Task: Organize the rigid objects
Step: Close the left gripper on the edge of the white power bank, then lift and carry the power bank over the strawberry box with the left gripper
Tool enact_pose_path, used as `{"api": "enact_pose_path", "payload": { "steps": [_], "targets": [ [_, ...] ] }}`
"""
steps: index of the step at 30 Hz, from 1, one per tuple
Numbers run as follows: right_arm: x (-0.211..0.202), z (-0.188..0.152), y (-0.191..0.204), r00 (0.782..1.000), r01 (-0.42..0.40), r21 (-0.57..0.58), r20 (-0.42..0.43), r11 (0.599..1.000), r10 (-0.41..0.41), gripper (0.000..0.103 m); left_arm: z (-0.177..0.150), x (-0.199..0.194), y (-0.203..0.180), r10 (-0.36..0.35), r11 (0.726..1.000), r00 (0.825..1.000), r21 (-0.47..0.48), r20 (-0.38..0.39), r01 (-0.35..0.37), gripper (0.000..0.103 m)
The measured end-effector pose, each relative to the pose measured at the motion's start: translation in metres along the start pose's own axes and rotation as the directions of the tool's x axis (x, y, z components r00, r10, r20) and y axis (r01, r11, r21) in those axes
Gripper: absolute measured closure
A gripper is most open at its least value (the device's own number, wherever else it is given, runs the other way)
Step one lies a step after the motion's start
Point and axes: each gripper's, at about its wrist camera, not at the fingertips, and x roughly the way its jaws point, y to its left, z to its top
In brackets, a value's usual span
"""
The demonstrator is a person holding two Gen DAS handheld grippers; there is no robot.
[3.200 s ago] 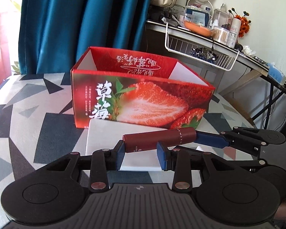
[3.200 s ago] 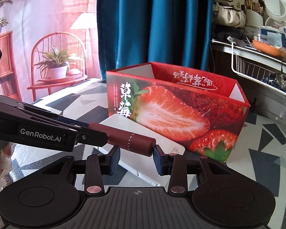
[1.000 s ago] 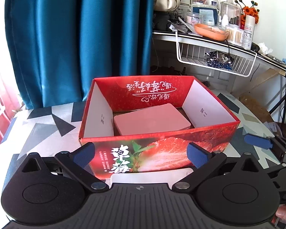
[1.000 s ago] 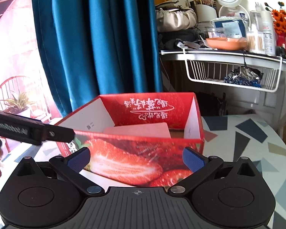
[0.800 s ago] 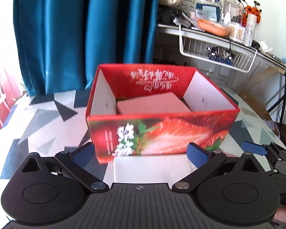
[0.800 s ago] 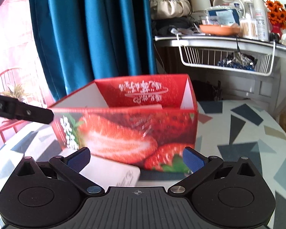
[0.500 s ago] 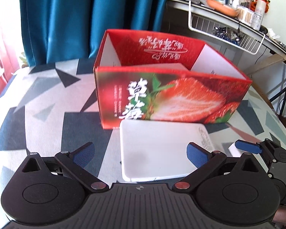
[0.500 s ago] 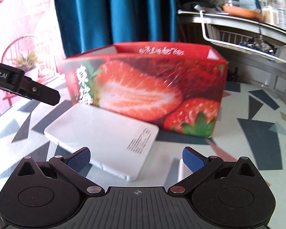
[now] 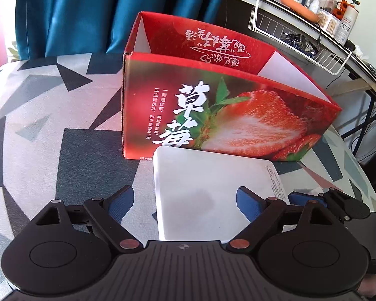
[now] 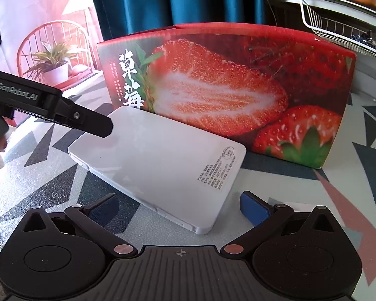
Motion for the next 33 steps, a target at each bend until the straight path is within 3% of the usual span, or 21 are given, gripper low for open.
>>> {"api": "enact_pose_path", "payload": {
  "steps": [8, 17, 33],
  "targets": [
    [0.002, 0.002, -0.003, 1.0, -0.015, 0.005, 0.01, 1.0, 0.015, 0.0, -0.001, 0.015, 0.0, -0.003, 1.0, 1.0, 0.013, -0.03, 0.003, 0.029],
    [0.002, 0.0, -0.002, 1.0, 0.008, -0.009, 0.021, 1.0, -0.008, 0.005, -0.008, 0.016, -0.012, -0.037, 0.998, 0.999, 0.047, -0.033, 0.038, 0.03],
    [-0.014, -0.01, 0.008, 0.999, 0.024, -0.047, 0.046, 0.999, -0.021, 0.015, -0.018, -0.008, -0.029, 0.037, 0.993, 0.999, 0.113, -0.006, -0.036, 0.03]
  ]
}}
